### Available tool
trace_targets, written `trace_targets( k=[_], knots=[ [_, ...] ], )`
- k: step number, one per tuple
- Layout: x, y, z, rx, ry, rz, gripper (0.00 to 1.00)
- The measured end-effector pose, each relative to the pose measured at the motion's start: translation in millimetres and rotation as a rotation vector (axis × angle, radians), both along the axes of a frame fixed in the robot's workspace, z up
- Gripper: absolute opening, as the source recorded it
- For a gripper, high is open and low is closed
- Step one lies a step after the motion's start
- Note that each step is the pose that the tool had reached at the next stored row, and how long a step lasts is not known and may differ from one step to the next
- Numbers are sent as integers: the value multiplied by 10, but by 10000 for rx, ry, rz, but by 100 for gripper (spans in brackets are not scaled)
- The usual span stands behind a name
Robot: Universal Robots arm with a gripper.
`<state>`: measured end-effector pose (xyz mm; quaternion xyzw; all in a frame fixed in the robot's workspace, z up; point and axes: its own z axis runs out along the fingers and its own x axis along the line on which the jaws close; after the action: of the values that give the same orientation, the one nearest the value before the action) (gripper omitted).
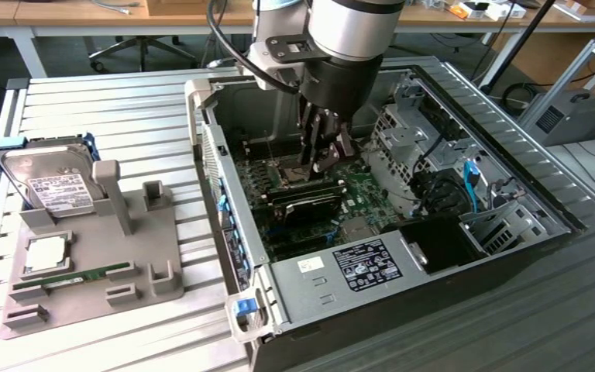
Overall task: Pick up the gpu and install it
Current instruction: 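Insert the gpu into the slot, then press down on the gpu until it lock into place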
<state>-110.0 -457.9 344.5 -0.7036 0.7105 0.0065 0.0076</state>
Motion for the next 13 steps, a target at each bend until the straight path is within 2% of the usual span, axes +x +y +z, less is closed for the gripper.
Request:
trace_targets(
  k=[8,9,10,12,13],
  knots=[
    [0,0,0,0,0,0,33],
    [0,0,0,0,0,0,11],
    [0,0,0,1,0,-4,11],
    [-36,0,-122,0,0,-9,11],
    [-37,0,-153,0,0,-10,11]
  ],
)
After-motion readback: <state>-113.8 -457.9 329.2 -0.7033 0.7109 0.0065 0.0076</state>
